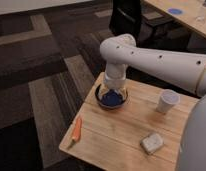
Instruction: Place the ceramic cup in the ceramic bowl
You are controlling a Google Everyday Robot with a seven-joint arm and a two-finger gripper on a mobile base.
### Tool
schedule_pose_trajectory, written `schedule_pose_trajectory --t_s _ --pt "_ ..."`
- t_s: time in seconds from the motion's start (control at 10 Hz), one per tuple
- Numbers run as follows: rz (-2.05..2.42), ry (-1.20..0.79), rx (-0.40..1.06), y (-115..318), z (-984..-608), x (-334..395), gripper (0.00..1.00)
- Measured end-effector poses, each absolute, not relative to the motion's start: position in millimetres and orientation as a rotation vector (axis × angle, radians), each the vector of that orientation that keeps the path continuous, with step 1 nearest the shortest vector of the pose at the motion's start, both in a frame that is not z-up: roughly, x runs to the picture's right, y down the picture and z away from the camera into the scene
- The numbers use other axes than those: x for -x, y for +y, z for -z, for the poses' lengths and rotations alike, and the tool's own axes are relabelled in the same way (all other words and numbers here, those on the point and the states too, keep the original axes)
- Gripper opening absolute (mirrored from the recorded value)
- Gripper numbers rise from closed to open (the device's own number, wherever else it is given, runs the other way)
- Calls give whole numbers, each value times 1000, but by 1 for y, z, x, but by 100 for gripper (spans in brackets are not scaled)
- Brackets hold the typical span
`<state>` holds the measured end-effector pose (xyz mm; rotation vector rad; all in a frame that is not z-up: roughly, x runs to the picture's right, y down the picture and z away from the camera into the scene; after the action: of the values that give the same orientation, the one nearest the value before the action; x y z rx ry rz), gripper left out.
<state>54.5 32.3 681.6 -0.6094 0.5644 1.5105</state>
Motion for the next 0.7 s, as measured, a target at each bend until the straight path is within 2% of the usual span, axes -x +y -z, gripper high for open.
schedule_pose_trajectory --t_s 0.4,0.7 --pt "-1512 574 612 34 -683 -57 65" --pt "-1572 635 624 32 -703 -100 65"
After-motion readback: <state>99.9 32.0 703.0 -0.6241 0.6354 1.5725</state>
